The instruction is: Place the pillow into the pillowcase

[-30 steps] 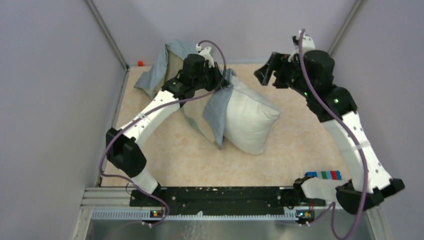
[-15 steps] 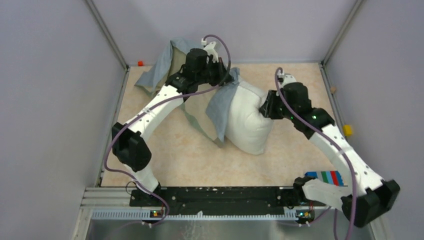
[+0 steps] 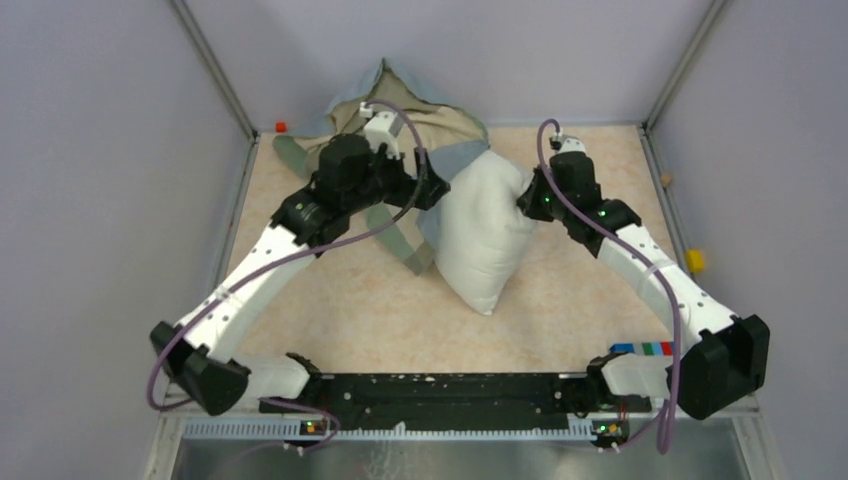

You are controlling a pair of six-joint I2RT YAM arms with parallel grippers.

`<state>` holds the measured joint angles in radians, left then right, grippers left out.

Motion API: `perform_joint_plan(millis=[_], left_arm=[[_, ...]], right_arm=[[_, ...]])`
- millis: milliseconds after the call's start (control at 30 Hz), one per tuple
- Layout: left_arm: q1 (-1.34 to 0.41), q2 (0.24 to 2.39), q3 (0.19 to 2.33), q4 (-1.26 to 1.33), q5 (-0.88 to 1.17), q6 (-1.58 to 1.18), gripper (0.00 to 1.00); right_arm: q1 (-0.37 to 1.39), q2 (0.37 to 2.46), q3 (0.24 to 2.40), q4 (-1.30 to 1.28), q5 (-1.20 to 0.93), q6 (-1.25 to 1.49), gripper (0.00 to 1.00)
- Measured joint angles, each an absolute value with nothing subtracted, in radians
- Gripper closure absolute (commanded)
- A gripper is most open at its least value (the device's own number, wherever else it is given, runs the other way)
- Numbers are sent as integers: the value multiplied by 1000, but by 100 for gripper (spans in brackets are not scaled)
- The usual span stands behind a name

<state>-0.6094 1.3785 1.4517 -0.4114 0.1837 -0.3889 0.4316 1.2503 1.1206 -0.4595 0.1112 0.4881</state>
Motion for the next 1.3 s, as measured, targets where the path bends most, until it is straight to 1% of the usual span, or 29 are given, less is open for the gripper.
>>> perform_joint_plan(millis=[67,200,333,467,500,533,567,600,633,667,700,733,767,833,967,1100,1133,1200,1300], left_arm=[[-609,1265,1366,-407,135,-392,1],[-612,1127,1199,-366,72,-418,1],[-664,1135,1073,-324,20,-439,1],[-754,1216,1001,-284,-92,-454,2],[-771,1240,994,-277,-144,-462,6],[-779,1260,991,-268,-188,-469,16],[-784,1286,991,-251,-246,-474,32],[-783,1312,991,-226,-298,-477,55],[-783,1335,995,-207,-328,-483,75],[-782,1359,1005,-196,-348,-488,88],[-781,1393,1036,-199,-359,-479,98],[-782,1440,1097,-207,-357,-461,100],[-789,1456,1119,-205,-358,-464,100],[-811,1520,1243,-255,-340,-431,100],[-888,1661,1611,-385,-220,-363,100],[-989,1824,2052,-555,-128,-294,100],[-1009,1845,2117,-579,-114,-285,100],[-1029,1848,2146,-619,-93,-279,100],[-1016,1845,2122,-636,-65,-286,100]], right_arm=[[431,1257,1121,-460,111,492,100],[431,1276,1132,-463,108,493,100],[431,1296,1147,-465,105,493,100],[431,1301,1155,-471,102,492,100],[430,1304,1160,-474,101,491,100],[430,1307,1162,-473,98,491,100],[430,1310,1165,-475,93,491,100],[430,1314,1168,-475,87,491,100],[430,1320,1169,-474,80,491,100],[430,1328,1175,-476,73,491,100],[430,1339,1183,-477,67,490,100],[430,1351,1193,-478,62,490,100],[430,1368,1208,-481,58,489,100],[428,1402,1237,-481,56,486,100],[416,1466,1293,-482,45,485,100],[413,1517,1335,-484,37,496,100],[407,1531,1342,-483,29,503,100],[392,1555,1344,-479,15,515,100],[370,1592,1342,-456,-14,536,100]])
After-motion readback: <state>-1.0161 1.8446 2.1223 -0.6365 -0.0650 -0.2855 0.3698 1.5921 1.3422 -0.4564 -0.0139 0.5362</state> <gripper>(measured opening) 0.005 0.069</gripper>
